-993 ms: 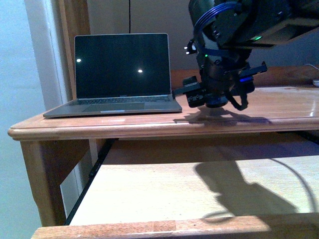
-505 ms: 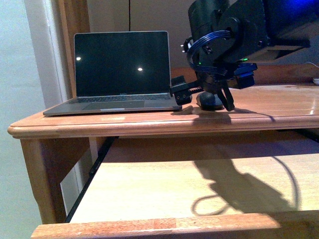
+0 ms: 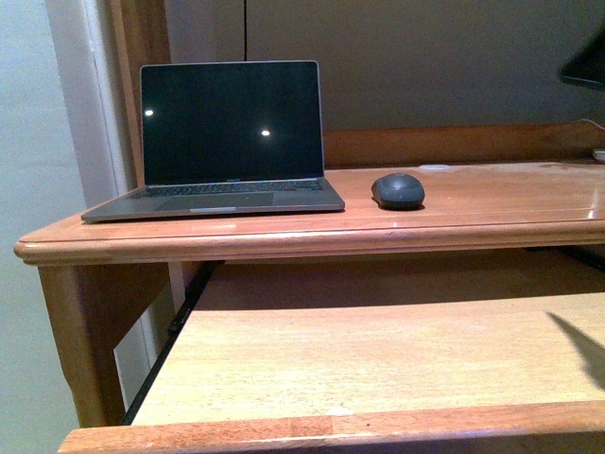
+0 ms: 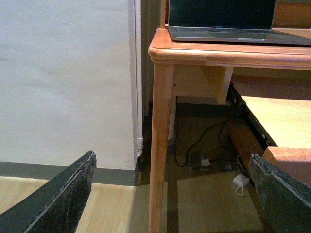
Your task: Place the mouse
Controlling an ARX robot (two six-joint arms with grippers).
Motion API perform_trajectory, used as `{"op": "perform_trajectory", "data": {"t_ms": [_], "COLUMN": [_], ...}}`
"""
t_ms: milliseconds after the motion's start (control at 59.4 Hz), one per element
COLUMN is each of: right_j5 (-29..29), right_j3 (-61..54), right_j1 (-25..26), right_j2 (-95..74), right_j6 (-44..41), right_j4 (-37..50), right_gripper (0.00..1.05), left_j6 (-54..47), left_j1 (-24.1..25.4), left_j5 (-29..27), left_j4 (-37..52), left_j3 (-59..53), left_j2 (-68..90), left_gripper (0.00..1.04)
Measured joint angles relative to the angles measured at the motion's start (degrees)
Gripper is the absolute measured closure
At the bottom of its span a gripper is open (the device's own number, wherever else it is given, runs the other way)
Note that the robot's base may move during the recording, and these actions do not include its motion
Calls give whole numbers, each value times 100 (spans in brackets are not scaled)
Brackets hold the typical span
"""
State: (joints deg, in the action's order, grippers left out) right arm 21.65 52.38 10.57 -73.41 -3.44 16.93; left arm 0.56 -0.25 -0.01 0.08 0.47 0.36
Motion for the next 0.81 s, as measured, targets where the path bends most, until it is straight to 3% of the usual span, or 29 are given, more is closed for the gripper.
{"op": "perform_trajectory", "data": {"t_ms": [118,202,303,538,740,808], "right_j5": [1829,2378,2664,2601,1488,970], "right_j3": [-1425,-1899,-2247,-2800,-3027,-2865], "right_j1": [1394,1961,2133,1661,415,-203], "right_j2": [922,1082,1174,1117,352,-140], "right_j6": [-1043,-1604,-2208,-3165,-3042,-2745], "right_j4": [-529,-925,-1314,-1377,-173,439], "right_gripper": [7,7,7,7,7,7], "left_j6": [-2,0,0,0,0,-2], "left_j1": [0,0,0,0,0,0], "left_j5": [2,0,2,2,0,2], "left_j4": [0,0,0,0,0,0], "left_j3": [0,0,0,0,0,0], "left_j2": [0,0,0,0,0,0], "left_gripper": [8,8,8,8,8,8]}}
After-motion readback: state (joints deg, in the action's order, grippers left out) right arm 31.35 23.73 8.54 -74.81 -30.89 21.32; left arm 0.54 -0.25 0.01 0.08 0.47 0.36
